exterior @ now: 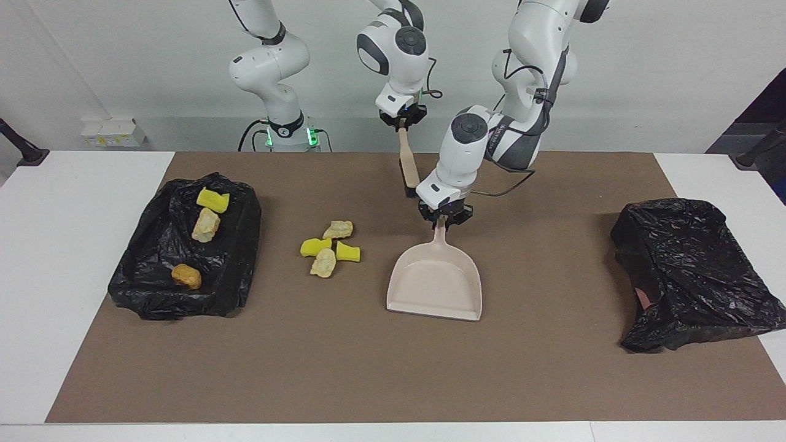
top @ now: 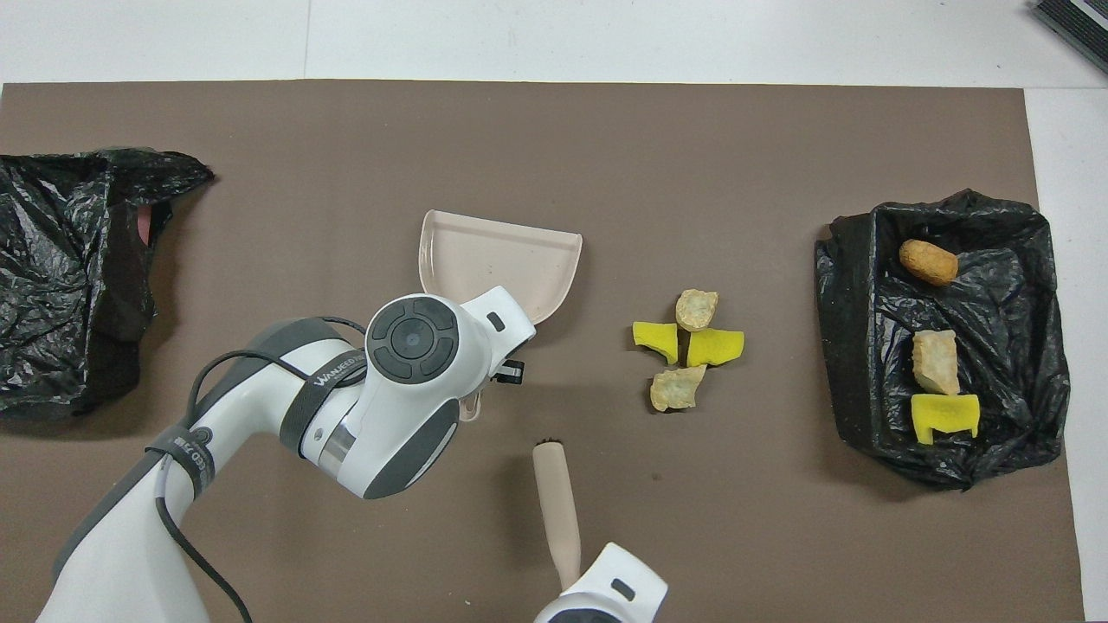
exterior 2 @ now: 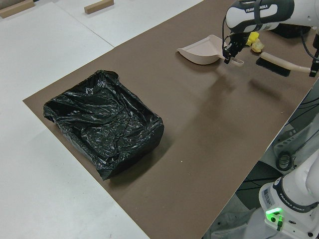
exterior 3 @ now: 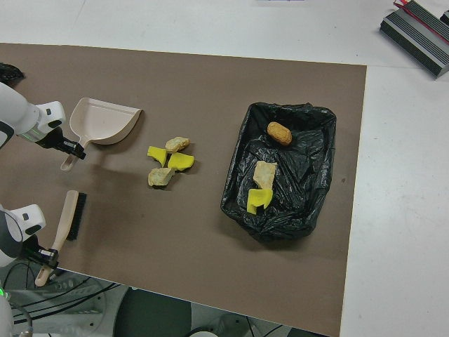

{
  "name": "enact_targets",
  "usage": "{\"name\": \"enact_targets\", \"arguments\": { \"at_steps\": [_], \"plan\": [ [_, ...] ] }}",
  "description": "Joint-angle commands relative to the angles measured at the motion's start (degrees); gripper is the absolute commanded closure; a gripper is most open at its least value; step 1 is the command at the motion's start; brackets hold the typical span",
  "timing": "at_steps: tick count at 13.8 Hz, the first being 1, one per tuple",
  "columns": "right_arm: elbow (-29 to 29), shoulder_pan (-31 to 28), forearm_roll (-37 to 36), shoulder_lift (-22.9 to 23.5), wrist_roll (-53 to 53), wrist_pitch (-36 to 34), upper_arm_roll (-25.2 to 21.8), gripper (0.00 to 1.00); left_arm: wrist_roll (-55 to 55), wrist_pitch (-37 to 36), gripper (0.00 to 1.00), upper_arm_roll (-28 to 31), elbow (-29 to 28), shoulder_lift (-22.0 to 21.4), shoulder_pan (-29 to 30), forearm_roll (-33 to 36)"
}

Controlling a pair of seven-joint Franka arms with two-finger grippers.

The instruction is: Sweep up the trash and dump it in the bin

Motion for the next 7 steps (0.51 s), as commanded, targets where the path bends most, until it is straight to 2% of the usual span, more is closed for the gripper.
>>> {"name": "enact_targets", "arguments": {
  "at_steps": [1,3,5,7],
  "plan": [
    [-2.1,-7.4,-3.5,-6.9,-8.1,-5.6,0.5,1.0,3.2,-0.3,1.0,-0.3,1.4,-0.8,1.2,4.6],
    [-2.0,-14.3,-6.9,-9.2,-12.5,-8.0,0.5,1.0,13.5,-4.5,1.0,0.1,1.6,-1.6,2.0,4.5],
    [-1.6,-21.8,-12.4,-8.1,-19.0,-7.1,0.7,1.0,26.3,-8.6,1.0,0.7,1.7,-2.0,2.2,4.5],
    [0.9,-29.8,-18.7,-2.5,-29.8,-4.2,0.6,1.0,35.9,-10.3,1.0,2.5,2.0,-2.2,2.2,4.5]
  ]
}}
